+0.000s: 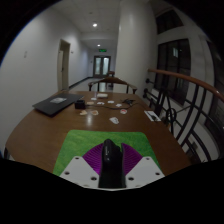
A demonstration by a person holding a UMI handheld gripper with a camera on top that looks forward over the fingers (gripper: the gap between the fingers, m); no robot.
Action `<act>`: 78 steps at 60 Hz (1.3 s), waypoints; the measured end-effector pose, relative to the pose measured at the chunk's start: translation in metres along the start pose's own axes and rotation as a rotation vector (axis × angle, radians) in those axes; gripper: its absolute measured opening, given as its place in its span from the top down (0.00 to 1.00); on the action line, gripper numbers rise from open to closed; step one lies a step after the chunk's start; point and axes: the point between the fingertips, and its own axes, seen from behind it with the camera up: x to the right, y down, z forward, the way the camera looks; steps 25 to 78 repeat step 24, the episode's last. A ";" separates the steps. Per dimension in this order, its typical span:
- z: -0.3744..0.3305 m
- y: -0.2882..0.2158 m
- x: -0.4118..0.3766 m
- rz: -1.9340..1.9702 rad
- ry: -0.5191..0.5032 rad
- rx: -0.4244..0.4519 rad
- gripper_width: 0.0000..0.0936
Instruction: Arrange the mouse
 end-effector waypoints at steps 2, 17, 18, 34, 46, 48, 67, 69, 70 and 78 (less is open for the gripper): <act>0.000 0.001 0.000 -0.017 0.000 -0.007 0.69; -0.044 -0.004 0.005 -0.090 -0.041 0.033 0.10; -0.050 -0.004 0.005 -0.088 -0.038 0.041 0.09; -0.092 0.000 0.018 -0.050 -0.043 0.074 0.09; -0.092 0.000 0.018 -0.050 -0.043 0.074 0.09; -0.092 0.000 0.018 -0.050 -0.043 0.074 0.09; -0.092 0.000 0.018 -0.050 -0.043 0.074 0.09; -0.092 0.000 0.018 -0.050 -0.043 0.074 0.09; -0.092 0.000 0.018 -0.050 -0.043 0.074 0.09; -0.092 0.000 0.018 -0.050 -0.043 0.074 0.09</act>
